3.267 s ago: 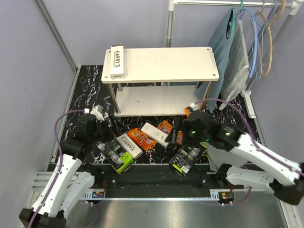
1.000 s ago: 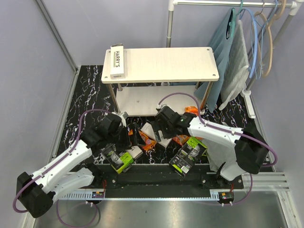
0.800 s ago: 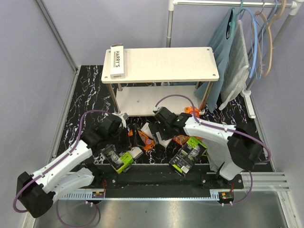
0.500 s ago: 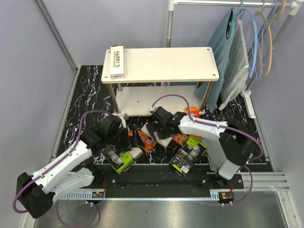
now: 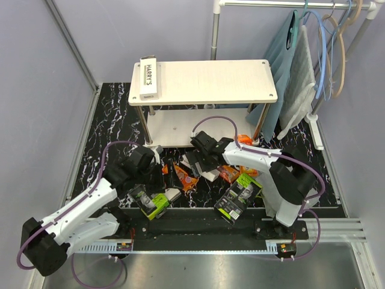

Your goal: Place and organize the shaving razors onto the shelf

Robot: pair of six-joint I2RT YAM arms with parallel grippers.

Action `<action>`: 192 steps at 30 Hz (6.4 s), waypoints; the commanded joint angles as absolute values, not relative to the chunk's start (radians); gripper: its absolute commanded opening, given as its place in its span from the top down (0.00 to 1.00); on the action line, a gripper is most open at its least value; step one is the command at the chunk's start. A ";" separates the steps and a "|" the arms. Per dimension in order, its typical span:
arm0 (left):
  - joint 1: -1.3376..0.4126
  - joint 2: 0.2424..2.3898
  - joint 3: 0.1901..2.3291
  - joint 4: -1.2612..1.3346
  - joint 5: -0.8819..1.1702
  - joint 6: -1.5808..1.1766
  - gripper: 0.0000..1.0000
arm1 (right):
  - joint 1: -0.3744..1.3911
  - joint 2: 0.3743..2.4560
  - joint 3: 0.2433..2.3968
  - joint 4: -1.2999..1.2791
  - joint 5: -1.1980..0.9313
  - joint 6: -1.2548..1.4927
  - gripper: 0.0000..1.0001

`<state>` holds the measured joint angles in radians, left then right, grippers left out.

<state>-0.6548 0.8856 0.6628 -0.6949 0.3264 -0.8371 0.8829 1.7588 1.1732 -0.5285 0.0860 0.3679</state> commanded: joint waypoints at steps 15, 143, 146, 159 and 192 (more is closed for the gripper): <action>-0.658 0.914 0.661 -0.675 0.350 -0.811 0.01 | 0.859 1.813 1.180 -0.543 0.071 0.357 0.00; -0.739 0.805 0.445 0.197 0.548 -0.997 0.73 | 1.256 0.802 0.756 -0.425 0.210 1.017 0.18; -0.741 0.784 0.414 0.294 0.575 -1.034 0.73 | 1.258 0.756 0.710 -0.384 0.196 1.029 0.18; -0.741 0.818 0.383 0.595 0.684 -1.180 0.70 | 1.256 0.779 0.606 -0.153 0.146 1.026 0.22; -0.741 0.712 0.555 -0.151 0.418 -0.861 0.01 | 1.256 0.741 0.589 -0.156 0.144 1.043 0.80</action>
<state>-0.7372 0.7429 0.4717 0.0902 0.5751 -0.9894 1.2575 0.7612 0.5842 -0.1707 0.1154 1.0370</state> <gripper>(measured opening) 0.984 0.374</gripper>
